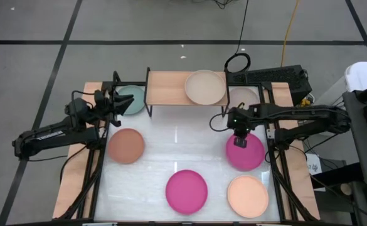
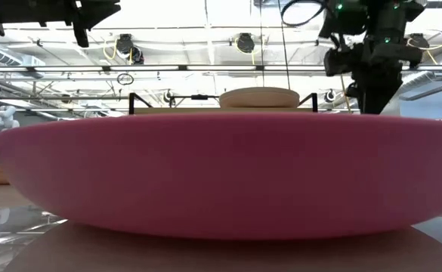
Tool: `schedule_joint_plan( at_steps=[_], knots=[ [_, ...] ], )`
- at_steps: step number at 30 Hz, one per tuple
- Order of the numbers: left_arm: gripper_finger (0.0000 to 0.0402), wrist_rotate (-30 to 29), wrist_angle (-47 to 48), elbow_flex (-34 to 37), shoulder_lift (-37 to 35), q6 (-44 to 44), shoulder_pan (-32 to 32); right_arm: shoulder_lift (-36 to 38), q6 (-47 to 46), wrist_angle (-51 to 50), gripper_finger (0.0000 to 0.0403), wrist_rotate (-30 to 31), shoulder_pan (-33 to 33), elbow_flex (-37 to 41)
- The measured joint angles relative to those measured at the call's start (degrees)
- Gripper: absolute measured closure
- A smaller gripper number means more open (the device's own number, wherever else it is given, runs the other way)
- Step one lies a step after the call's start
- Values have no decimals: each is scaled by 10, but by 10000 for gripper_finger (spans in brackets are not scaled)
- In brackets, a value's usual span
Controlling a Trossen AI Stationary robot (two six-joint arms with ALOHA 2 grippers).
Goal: Place and stack plates onto a shelf
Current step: Stack the top pink plate on top of the the light brown plate on the shelf
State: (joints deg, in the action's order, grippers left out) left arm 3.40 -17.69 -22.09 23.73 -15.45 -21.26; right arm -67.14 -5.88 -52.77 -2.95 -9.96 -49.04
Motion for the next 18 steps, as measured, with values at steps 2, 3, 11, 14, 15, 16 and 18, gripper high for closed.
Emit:
schedule_joint_plan(
  at_steps=[2, 3, 11, 14, 15, 16, 18],
  knots=[
    [314, 0, 0, 0, 0, -1, 0, -16, 15, 0, 322, 0, 0, 0],
    [314, 0, 0, 0, 0, -1, 0, -24, 22, 0, 312, 0, 0, 0],
    [314, 0, 1, 0, 0, -12, 0, -66, 104, 30, 252, 1, 0, 11],
    [314, 0, 1, 0, 0, -15, 0, -68, 134, 73, 248, 1, 0, 39],
    [314, 0, 1, 0, 0, -15, 0, -68, 142, 85, 248, 0, 0, 49],
    [314, 0, 1, 0, 0, -16, 0, -68, 149, 100, 248, 0, 0, 59],
    [314, 0, -1, 0, 0, -16, 0, -68, 159, 120, 250, 0, 0, 79]
  ],
)
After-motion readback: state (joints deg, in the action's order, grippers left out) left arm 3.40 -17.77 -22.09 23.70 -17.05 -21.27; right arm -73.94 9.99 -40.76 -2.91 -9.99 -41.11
